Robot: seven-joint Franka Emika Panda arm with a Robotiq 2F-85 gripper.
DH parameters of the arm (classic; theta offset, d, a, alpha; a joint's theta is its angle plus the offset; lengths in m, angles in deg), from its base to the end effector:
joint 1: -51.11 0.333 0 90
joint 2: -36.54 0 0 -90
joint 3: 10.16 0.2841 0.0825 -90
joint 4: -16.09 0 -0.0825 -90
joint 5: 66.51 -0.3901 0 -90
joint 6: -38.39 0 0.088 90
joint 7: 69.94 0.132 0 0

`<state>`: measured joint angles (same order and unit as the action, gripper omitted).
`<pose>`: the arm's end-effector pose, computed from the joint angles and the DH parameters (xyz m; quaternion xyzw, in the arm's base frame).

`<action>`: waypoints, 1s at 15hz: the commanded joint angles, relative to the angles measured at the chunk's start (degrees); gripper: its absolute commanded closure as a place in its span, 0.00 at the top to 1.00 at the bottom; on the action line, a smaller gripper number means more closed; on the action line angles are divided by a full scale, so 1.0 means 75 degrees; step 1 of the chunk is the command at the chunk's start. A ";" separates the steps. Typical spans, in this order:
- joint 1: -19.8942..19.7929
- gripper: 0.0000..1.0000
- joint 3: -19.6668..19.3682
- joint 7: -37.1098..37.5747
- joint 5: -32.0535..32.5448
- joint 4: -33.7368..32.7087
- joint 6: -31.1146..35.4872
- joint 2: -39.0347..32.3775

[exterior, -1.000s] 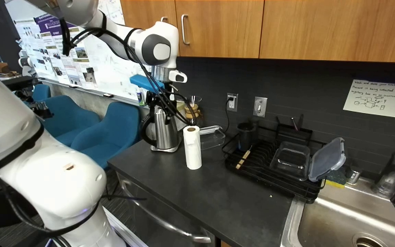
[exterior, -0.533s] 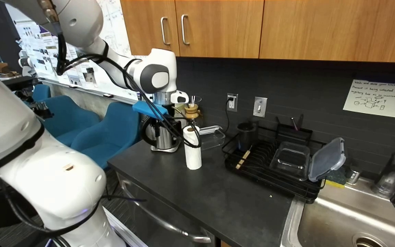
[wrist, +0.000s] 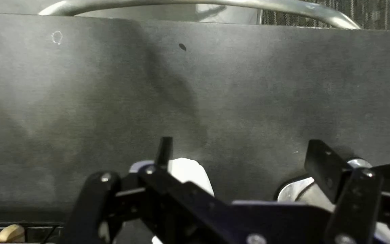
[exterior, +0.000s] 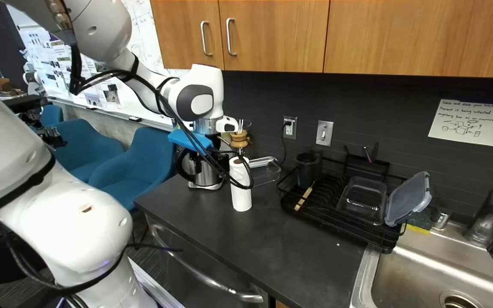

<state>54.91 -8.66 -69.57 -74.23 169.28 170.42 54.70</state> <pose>0.4030 0.0417 0.2747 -0.9987 0.0042 0.0281 0.0434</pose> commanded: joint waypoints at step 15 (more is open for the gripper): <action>-0.0025 1.00 -0.0237 -0.0533 -0.0695 -0.0975 0.0245 -0.1345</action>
<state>54.92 -10.14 -71.31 -77.23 163.37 171.15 46.84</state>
